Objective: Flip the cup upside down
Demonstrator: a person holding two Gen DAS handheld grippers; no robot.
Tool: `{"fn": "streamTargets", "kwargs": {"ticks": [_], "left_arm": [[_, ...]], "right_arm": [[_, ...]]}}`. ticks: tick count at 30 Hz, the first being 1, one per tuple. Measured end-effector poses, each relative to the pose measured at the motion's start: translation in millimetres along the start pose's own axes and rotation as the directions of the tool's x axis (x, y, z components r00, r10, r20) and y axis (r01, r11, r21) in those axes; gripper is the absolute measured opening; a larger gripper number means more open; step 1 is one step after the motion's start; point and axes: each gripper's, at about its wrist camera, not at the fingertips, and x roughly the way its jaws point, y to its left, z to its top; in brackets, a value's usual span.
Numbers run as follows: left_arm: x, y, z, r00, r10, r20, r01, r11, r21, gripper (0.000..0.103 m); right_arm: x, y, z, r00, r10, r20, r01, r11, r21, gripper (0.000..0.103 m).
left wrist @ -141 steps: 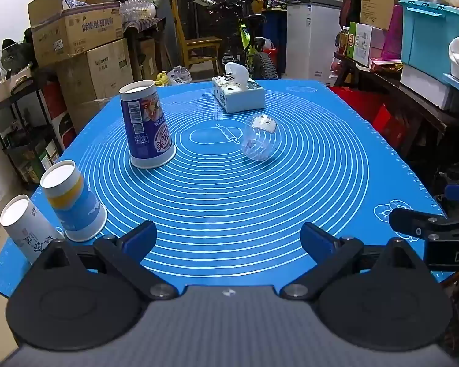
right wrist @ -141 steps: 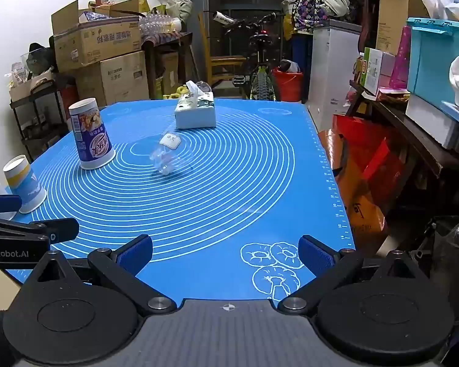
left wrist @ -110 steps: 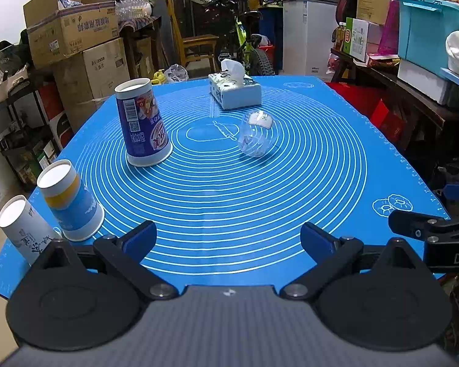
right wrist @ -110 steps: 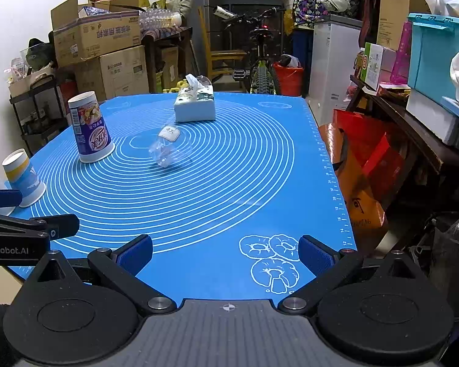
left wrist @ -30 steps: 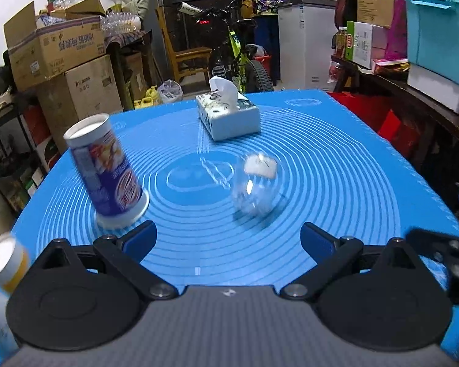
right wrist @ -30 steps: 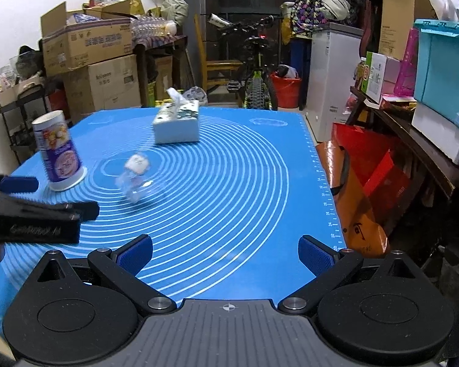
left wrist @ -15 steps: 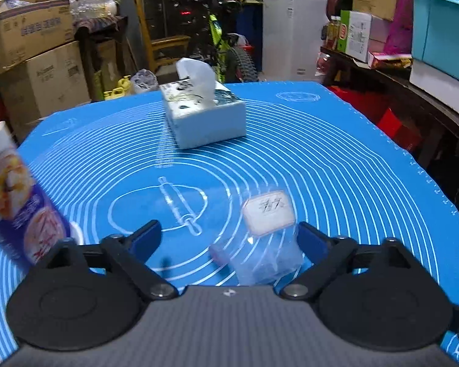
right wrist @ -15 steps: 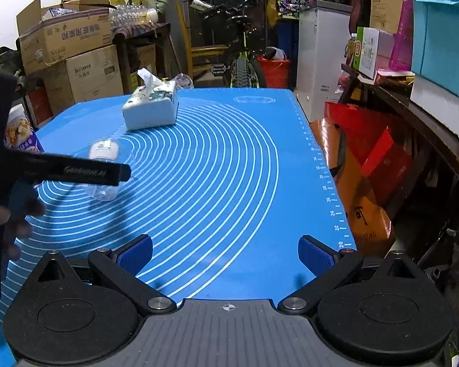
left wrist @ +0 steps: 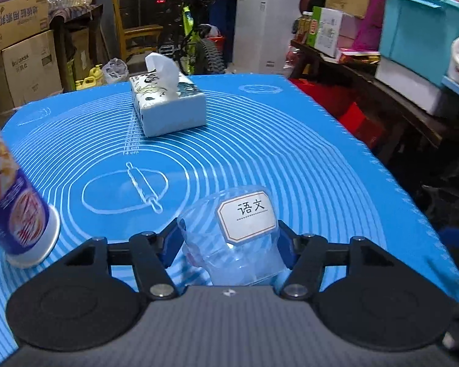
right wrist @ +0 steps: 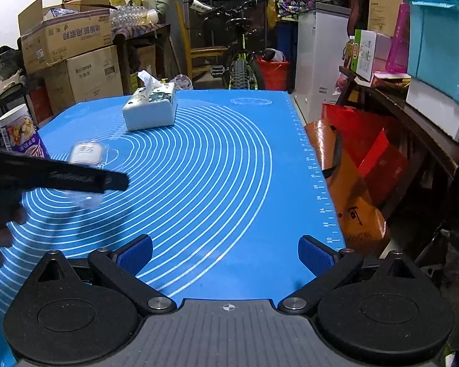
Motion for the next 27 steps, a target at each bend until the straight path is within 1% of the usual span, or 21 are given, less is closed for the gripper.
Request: {"fn": "streamTargets", "kwargs": {"ticks": [5,8,11,14,22,24,25,26,27], "left_arm": [[-37,-13,-20,0.999,-0.004,-0.034,0.005,0.999,0.051,0.064],[-48,-18,-35,0.998,-0.019,-0.066,0.023,0.998,0.06,0.064],[-46,-24,-50,0.997,-0.015,-0.08,0.021,0.996,0.082,0.064],[-40,-26,-59,0.997,-0.013,-0.081,0.02,0.997,0.081,0.064],[-35,-30,-62,0.997,-0.013,-0.074,0.018,0.998,0.066,0.066],[-34,-31,-63,0.997,-0.003,-0.077,0.007,0.998,0.062,0.074],[-34,-31,-63,0.997,0.01,-0.074,-0.005,0.998,0.059,0.083],[-35,-31,-63,0.998,0.023,-0.064,-0.019,0.998,0.057,0.087],[-36,-30,-63,0.998,0.03,-0.055,-0.027,0.998,0.055,0.088]], "right_arm": [[-20,-3,-3,1.0,0.003,0.006,-0.003,0.999,-0.035,0.101],[-29,-3,-8,1.0,0.0,0.004,0.0,0.998,-0.057,0.101],[-32,-3,-11,1.0,-0.008,-0.011,0.007,0.998,-0.069,0.101],[-33,-3,-15,1.0,-0.014,-0.028,0.012,0.997,-0.073,0.101],[-33,-3,-23,0.998,-0.03,-0.047,0.025,0.995,-0.092,0.101],[-34,-5,-23,0.998,-0.025,-0.049,0.021,0.996,-0.086,0.101],[-33,-5,-23,0.999,-0.023,-0.049,0.018,0.996,-0.085,0.101],[-34,-5,-23,0.999,-0.022,-0.049,0.018,0.996,-0.086,0.101],[-34,-4,-23,0.998,-0.023,-0.05,0.019,0.996,-0.088,0.101]]}}
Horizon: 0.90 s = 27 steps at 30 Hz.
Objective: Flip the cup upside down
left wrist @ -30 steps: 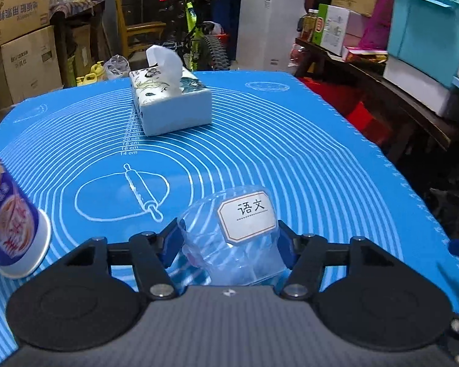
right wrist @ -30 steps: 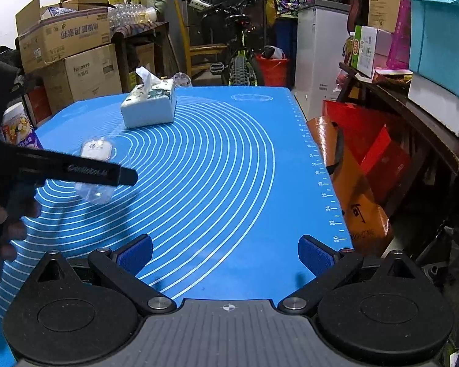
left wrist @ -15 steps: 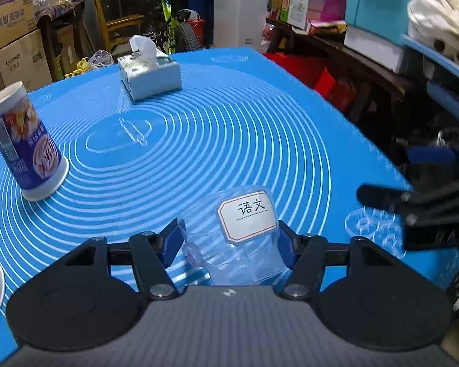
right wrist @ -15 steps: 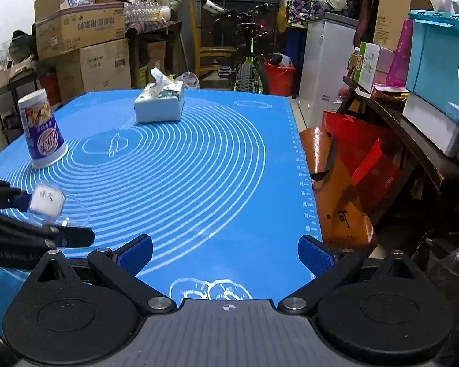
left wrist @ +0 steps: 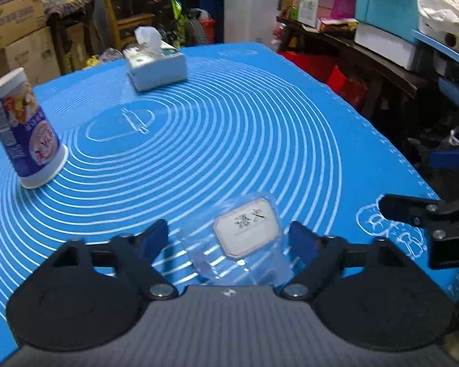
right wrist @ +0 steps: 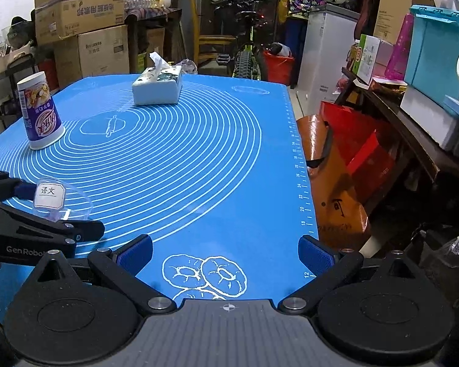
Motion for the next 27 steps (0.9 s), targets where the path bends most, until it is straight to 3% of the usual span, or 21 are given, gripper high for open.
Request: {"fn": "streamTargets", "kwargs": {"ticks": [12,18,20,22,27], "left_arm": [[-5,4,-2,1.0,0.004,-0.006,-0.004,1.0,-0.022,0.088],[-33,6,-4,0.998,0.009,0.057,-0.006,0.998,-0.055,0.093],[-46,10,-6,0.996,0.024,0.089,-0.017,0.997,-0.08,0.096],[-59,13,-8,0.992,0.062,0.113,-0.051,0.994,-0.097,0.1],[-75,26,-11,0.97,0.192,0.146,-0.171,0.974,-0.15,0.101]], "right_arm": [[-4,5,2,1.0,0.009,0.003,-0.009,1.0,-0.017,0.101],[-6,25,14,1.0,-0.013,0.003,0.014,0.976,-0.218,0.101],[-8,40,18,0.999,-0.033,0.016,0.037,0.935,-0.354,0.101],[-10,60,19,0.998,-0.056,0.042,0.069,0.855,-0.514,0.101],[-10,112,14,0.987,-0.1,0.125,0.16,0.55,-0.82,0.101]]}}
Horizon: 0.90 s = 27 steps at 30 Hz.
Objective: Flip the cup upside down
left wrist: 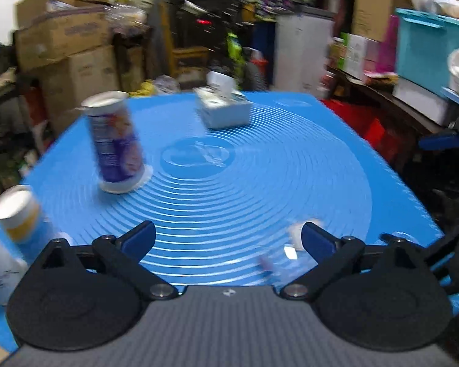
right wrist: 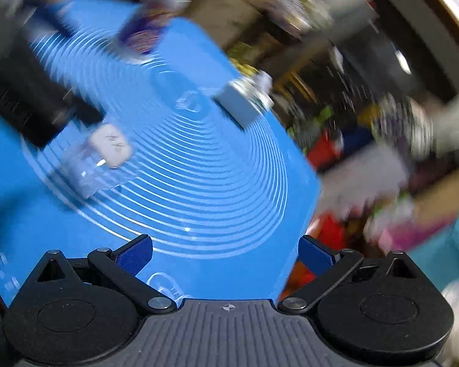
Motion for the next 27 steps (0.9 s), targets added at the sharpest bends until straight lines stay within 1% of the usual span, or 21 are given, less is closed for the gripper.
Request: {"fn": "streamTargets", "kwargs": {"ticks": [2,3,4,6,8,9,12,14,16,19,21,23,25,27], "left_arm": [[-4,5,-2,0.998,0.064,0.027,-0.064,0.998,-0.013,0.103],[-5,7,-3,0.995,0.088,0.038,-0.088,0.996,-0.021,0.103],[-6,10,-6,0.992,0.114,0.047,-0.113,0.993,-0.03,0.103],[-7,16,-9,0.988,0.144,0.051,-0.142,0.989,-0.043,0.103],[-7,23,-12,0.987,0.152,0.046,-0.149,0.987,-0.062,0.103],[-6,26,-13,0.988,0.15,0.041,-0.147,0.986,-0.078,0.103],[-4,35,-18,0.988,0.149,0.028,-0.145,0.982,-0.123,0.103],[-3,40,-22,0.988,0.15,0.02,-0.146,0.979,-0.143,0.103],[-5,44,-25,0.989,0.15,0.017,-0.145,0.977,-0.158,0.103],[-7,50,-28,0.989,0.148,0.016,-0.143,0.974,-0.175,0.103],[-10,54,-28,0.987,0.16,0.016,-0.155,0.97,-0.187,0.103],[-12,58,-29,0.985,0.172,0.019,-0.165,0.965,-0.202,0.103],[-14,61,-29,0.985,0.172,0.018,-0.165,0.963,-0.211,0.103],[-13,64,-29,0.986,0.165,0.008,-0.159,0.962,-0.221,0.103]], "right_arm": [[1,13,14,1.0,-0.013,0.01,0.014,0.99,-0.14,0.101],[1,20,18,1.0,-0.025,0.019,0.029,0.975,-0.221,0.101],[0,28,23,0.998,-0.048,0.039,0.058,0.947,-0.315,0.101],[2,41,27,0.992,-0.094,0.09,0.125,0.868,-0.48,0.101],[3,53,27,0.982,-0.12,0.148,0.187,0.749,-0.636,0.101],[3,59,26,0.975,-0.127,0.181,0.219,0.669,-0.71,0.101],[7,74,19,0.96,-0.122,0.251,0.279,0.456,-0.845,0.101],[12,84,12,0.953,-0.105,0.285,0.304,0.31,-0.901,0.101],[17,91,6,0.949,-0.078,0.305,0.314,0.182,-0.932,0.101],[22,100,-1,0.949,-0.02,0.314,0.314,0.032,-0.949,0.101],[23,104,-5,0.949,0.025,0.316,0.317,-0.049,-0.947,0.101],[26,106,-8,0.948,0.061,0.311,0.317,-0.114,-0.942,0.101],[25,109,-8,0.952,0.083,0.296,0.306,-0.154,-0.94,0.101],[23,113,-10,0.955,0.095,0.282,0.295,-0.182,-0.938,0.101]]}}
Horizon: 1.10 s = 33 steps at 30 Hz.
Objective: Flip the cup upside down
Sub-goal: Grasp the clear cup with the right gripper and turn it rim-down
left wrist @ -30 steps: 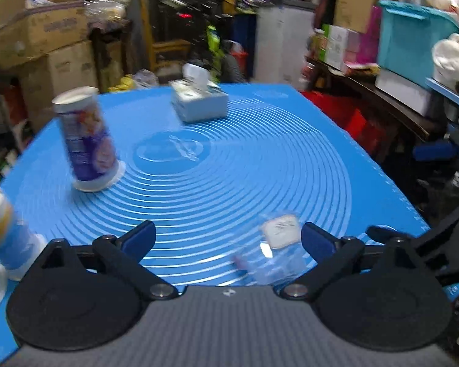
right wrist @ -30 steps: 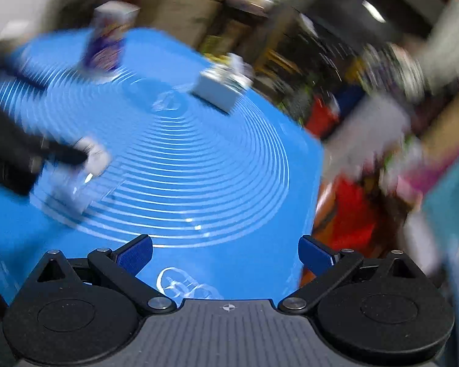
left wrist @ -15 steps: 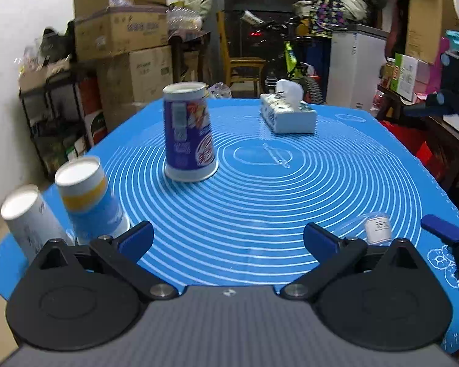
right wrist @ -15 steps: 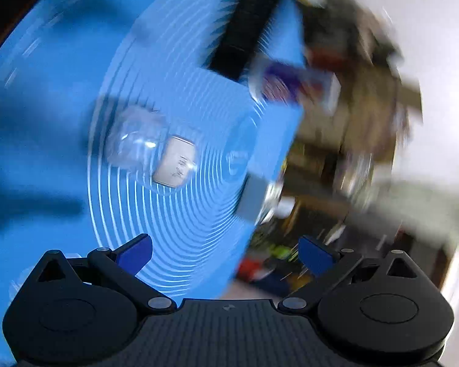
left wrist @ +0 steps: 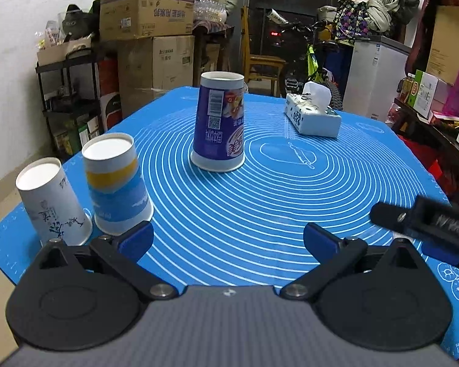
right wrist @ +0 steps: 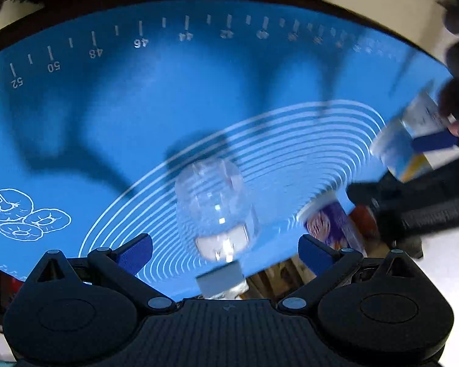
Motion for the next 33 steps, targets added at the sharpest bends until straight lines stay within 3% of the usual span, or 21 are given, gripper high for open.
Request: {"fn": "streamTargets", "kwargs": {"ticks": [8,12,15,18,21,25,27,30,33], "left_arm": [[3,8,-3,1.0,0.009,-0.019,-0.009,1.0,0.016,0.103],[3,10,-2,1.0,0.0,-0.027,0.001,1.0,0.002,0.103],[3,9,-2,1.0,-0.001,-0.027,0.002,1.0,0.012,0.103],[3,7,-3,1.0,0.001,-0.027,0.0,1.0,0.02,0.103],[3,7,-3,1.0,0.0,-0.025,0.0,1.0,0.016,0.103],[3,8,-3,1.0,-0.002,-0.025,0.002,1.0,0.012,0.103],[4,8,-2,1.0,-0.003,-0.026,0.003,1.0,0.011,0.103],[3,6,-2,1.0,-0.01,-0.024,0.011,1.0,0.017,0.103],[3,3,-2,1.0,-0.015,-0.025,0.015,1.0,0.027,0.103]], "right_arm": [[8,-2,5,0.998,0.06,0.031,-0.06,0.998,-0.007,0.094],[13,-3,9,0.997,0.077,0.029,-0.077,0.997,0.004,0.081],[16,-8,10,0.997,0.072,0.024,-0.073,0.996,0.044,0.068],[17,-18,9,0.995,0.096,0.018,-0.097,0.989,0.113,0.065],[16,-30,2,0.993,0.115,0.029,-0.118,0.958,0.261,0.064],[8,-42,-17,0.992,0.115,0.043,-0.121,0.858,0.499,0.064],[6,-49,-29,0.992,0.112,0.049,-0.118,0.771,0.625,0.064],[8,-57,-53,0.99,0.124,0.061,-0.121,0.562,0.818,0.064],[9,-54,-76,0.992,0.107,0.064,-0.095,0.312,0.945,0.064]]}}
